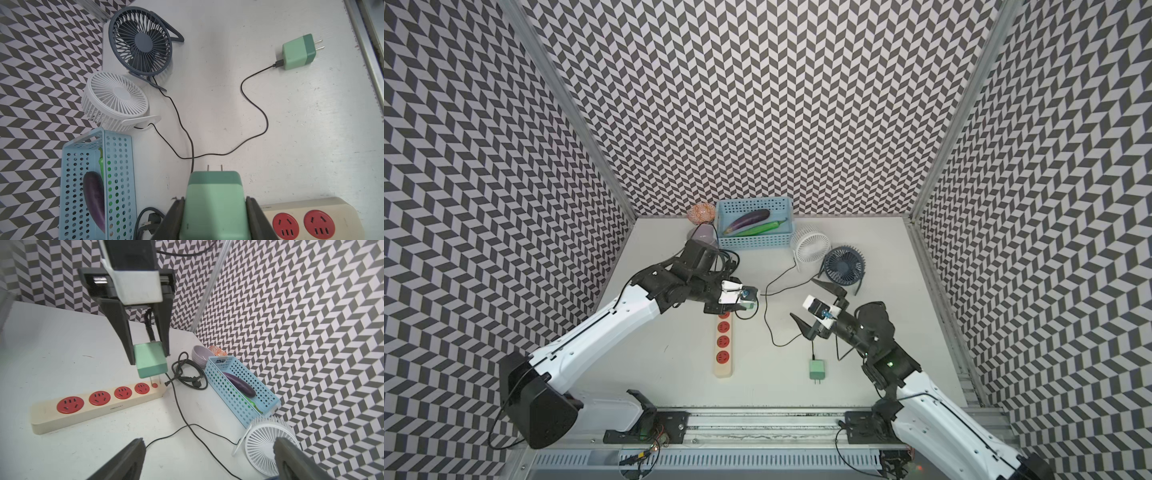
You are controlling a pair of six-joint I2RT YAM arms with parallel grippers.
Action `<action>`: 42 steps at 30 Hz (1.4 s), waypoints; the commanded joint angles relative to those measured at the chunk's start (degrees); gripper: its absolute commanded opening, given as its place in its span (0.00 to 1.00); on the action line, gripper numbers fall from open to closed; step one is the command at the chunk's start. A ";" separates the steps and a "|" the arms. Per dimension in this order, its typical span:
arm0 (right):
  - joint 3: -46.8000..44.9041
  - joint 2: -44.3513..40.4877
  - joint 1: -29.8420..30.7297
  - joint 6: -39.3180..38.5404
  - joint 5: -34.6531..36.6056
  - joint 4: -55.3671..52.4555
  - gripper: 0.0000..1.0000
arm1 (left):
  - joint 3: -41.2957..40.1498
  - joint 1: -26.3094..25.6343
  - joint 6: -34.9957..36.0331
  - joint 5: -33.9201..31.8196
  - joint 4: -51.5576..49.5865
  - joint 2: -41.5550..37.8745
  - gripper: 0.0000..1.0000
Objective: Plug the desk fan into the power strip
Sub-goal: Insert the plug into the socket.
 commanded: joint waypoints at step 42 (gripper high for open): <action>-8.95 -5.84 -3.73 7.25 17.42 15.63 1.00 | 14.34 8.70 2.91 -16.87 -21.95 23.89 0.00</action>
